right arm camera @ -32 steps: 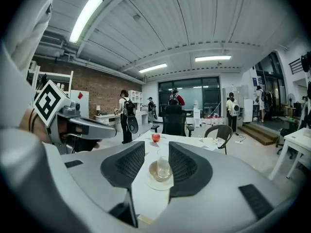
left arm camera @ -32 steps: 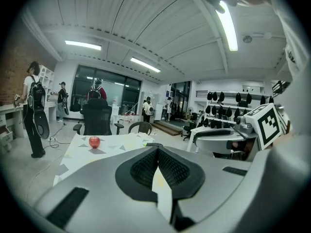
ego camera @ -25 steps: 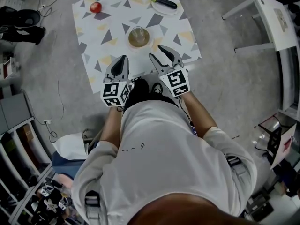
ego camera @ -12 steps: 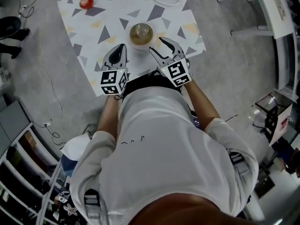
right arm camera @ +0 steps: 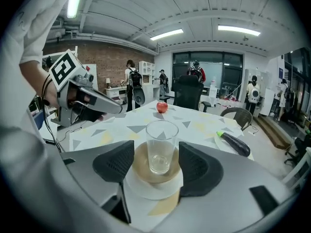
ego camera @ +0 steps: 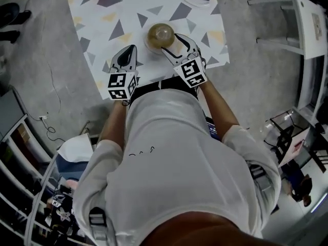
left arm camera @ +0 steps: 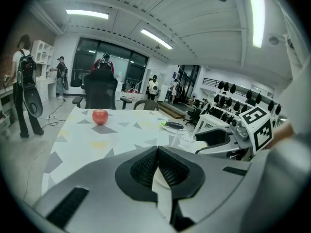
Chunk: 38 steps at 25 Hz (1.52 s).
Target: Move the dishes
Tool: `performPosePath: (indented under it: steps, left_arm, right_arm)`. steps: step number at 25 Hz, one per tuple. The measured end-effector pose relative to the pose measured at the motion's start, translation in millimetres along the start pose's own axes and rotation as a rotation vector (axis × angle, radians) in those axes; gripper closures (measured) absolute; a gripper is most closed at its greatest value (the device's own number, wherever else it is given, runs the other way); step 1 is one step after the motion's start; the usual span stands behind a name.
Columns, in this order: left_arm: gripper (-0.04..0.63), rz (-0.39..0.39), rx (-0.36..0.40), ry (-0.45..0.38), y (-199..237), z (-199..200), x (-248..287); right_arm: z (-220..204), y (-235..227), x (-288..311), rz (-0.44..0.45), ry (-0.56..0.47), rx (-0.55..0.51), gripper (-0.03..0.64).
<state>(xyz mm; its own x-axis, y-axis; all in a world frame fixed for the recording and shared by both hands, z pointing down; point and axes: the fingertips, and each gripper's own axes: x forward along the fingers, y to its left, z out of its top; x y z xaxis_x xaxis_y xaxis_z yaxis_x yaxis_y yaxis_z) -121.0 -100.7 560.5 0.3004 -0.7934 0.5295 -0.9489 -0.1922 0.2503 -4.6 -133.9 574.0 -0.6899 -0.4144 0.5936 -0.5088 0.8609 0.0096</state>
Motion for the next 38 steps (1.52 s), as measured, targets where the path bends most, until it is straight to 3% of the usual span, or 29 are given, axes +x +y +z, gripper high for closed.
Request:
performPosePath:
  steps: [12,17,27,38]
  left_arm:
    - [0.575,0.188,-0.133,0.002,8,-17,-12]
    - [0.575,0.233,-0.16,-0.007,10,-20,-20]
    - [0.575,0.22,-0.145,-0.018,4,-20,-23]
    - [0.575,0.138,-0.07,-0.054,-5,8,-9]
  right_arm:
    - [4,-3,44,0.203,0.017,-0.053,0.324]
    - [4,-2,53,0.235,0.019,-0.052,0.328]
    - [4,0,50,0.216,0.028,-0.06,0.342]
    - [43,-7,23,0.142,-0.065,-0.013,0.342]
